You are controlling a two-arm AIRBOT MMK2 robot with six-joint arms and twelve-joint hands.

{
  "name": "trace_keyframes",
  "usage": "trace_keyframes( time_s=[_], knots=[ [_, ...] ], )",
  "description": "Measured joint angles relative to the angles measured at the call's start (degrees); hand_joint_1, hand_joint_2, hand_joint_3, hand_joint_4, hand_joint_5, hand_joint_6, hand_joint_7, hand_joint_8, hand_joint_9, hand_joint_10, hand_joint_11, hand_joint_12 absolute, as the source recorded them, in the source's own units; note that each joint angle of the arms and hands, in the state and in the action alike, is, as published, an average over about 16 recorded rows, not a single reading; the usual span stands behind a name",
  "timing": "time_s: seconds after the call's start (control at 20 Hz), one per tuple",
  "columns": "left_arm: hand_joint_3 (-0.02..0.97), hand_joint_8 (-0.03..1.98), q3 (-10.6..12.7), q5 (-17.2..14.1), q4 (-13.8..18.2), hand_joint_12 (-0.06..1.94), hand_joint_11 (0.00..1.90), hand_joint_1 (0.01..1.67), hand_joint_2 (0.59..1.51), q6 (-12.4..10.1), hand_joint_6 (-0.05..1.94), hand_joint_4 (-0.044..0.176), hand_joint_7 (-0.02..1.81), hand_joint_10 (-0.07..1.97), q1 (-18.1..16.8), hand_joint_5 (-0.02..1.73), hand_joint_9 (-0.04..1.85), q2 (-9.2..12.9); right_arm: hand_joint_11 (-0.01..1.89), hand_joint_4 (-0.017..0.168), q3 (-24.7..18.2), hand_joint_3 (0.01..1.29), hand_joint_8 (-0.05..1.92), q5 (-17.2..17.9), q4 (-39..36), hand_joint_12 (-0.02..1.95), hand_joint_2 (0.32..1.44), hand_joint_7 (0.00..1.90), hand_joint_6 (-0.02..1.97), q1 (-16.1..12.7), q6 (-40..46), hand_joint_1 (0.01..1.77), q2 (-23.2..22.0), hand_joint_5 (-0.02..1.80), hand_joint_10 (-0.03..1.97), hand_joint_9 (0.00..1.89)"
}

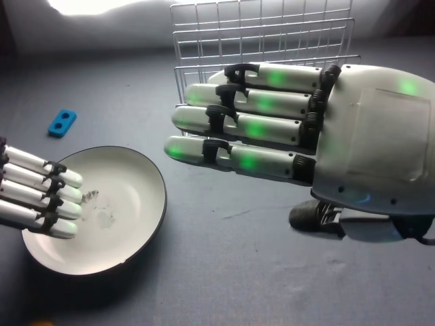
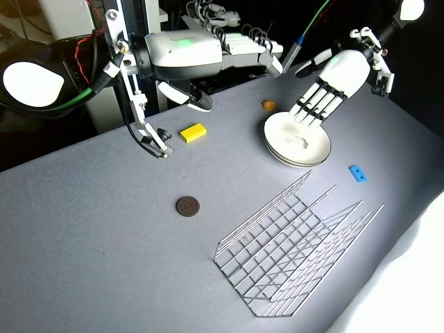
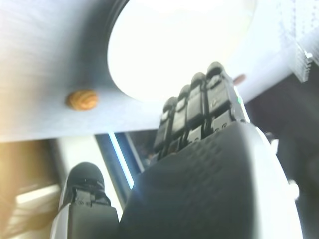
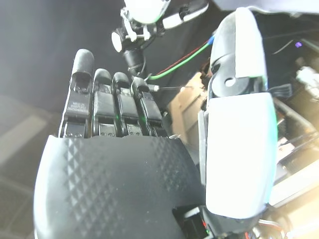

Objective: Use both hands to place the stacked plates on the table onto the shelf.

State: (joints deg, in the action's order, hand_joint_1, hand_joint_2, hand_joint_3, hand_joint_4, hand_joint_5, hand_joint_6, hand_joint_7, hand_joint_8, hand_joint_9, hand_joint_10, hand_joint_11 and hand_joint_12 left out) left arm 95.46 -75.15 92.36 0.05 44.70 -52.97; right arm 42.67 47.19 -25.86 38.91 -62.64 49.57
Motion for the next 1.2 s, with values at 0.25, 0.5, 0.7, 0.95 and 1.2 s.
trace_keyframes(
  time_s=[0.25, 0.5, 0.7, 0.95, 1.2],
  knots=[
    [0.013, -0.01, 1.8, 0.6, -2.2, -0.01, 0.01, 0.02, 1.103, 1.6, -0.01, 0.001, 0.02, 0.01, 4.4, 0.02, 0.02, -1.5, 0.02, 0.003, 0.3, 0.02, 0.01, -1.7, 0.1, 0.64, 0.93, 0.02, 0.02, 0.1, -0.9, 1.11, 0.4, 0.02, 0.00, 0.05],
    [0.013, -0.01, 3.2, 2.1, -3.6, -0.01, 0.01, 0.02, 1.108, 2.2, -0.01, 0.001, 0.02, 0.01, 6.6, 0.02, 0.02, -2.6, 0.02, 0.003, 0.4, 0.02, 0.01, -2.5, 0.2, 0.64, 0.94, 0.02, 0.02, 0.2, -1.3, 1.13, 0.6, 0.03, 0.00, 0.06],
    [0.013, -0.01, 4.6, 3.6, -4.2, -0.01, 0.02, 0.02, 1.111, 2.1, -0.01, 0.001, 0.02, 0.01, 7.4, 0.02, 0.02, -3.5, 0.02, 0.003, 0.5, 0.02, 0.01, -2.6, 0.1, 0.65, 0.95, 0.03, 0.02, 0.3, -1.4, 1.15, 0.7, 0.04, 0.00, 0.07],
    [0.014, -0.01, 6.2, 5.1, -4.6, -0.02, 0.02, 0.02, 1.114, 1.8, -0.01, 0.001, 0.02, 0.01, 8.1, 0.02, 0.02, -4.4, 0.02, 0.003, 1.2, 0.02, 0.01, -2.8, 0.2, 0.66, 0.96, 0.04, 0.02, 0.1, -1.5, 1.15, 1.7, 0.06, 0.00, 0.08],
    [0.014, -0.01, 7.3, 5.9, -4.8, -0.02, 0.02, 0.02, 1.111, 1.4, -0.01, -0.001, 0.01, 0.01, 8.6, 0.02, 0.02, -5.1, 0.02, 0.003, 2.4, 0.02, 0.01, -4.0, 0.2, 0.63, 0.97, 0.04, 0.02, -0.5, -1.5, 1.12, 4.1, 0.06, 0.00, 0.08]
  ],
)
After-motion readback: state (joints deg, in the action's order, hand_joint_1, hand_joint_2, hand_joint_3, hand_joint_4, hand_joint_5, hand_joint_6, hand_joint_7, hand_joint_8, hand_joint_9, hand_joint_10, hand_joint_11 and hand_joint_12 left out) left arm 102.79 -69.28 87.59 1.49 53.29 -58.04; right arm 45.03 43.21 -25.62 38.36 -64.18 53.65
